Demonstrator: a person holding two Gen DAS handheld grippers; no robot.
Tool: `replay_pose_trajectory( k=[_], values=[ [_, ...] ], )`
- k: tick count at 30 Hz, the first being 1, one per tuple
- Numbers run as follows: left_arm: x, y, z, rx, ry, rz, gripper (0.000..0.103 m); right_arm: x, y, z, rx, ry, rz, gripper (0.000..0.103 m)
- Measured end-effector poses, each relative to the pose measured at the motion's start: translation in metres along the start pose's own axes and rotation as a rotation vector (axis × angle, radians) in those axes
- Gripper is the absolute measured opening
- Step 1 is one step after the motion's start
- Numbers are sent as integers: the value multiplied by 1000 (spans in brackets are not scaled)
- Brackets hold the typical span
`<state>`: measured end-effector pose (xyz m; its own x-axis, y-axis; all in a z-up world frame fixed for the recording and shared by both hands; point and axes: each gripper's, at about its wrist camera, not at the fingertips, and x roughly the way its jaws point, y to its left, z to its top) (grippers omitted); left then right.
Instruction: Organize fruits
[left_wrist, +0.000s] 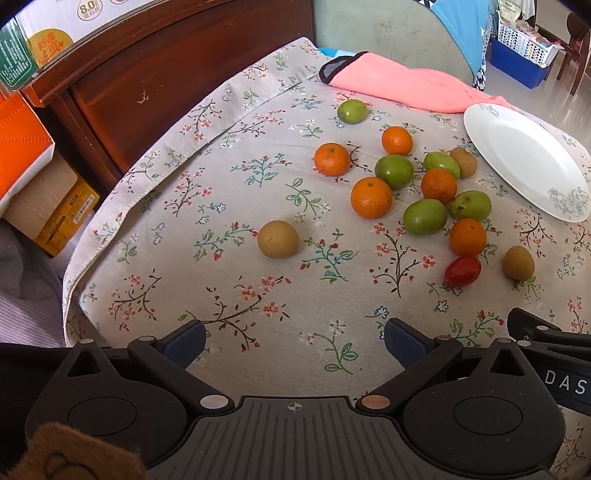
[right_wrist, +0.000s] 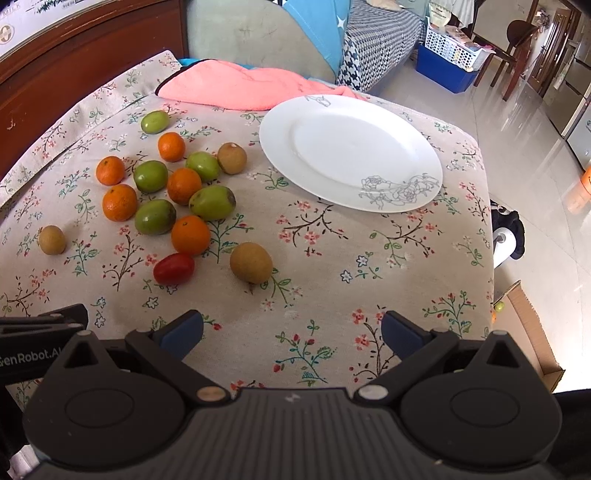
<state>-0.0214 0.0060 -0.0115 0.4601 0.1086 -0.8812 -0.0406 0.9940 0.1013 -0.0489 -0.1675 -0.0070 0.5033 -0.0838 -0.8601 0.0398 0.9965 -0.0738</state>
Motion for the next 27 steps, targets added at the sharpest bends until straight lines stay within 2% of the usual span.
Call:
replay_pose_trajectory(
  k=[20,27],
  values=[
    [1,1,-1,-1,-3,5,102,1,2,-1,-6,-3,-4,102],
    [-1,2,0,-15,-19,-18,103,-2,-2,0,11,-28,26,102]
  ],
)
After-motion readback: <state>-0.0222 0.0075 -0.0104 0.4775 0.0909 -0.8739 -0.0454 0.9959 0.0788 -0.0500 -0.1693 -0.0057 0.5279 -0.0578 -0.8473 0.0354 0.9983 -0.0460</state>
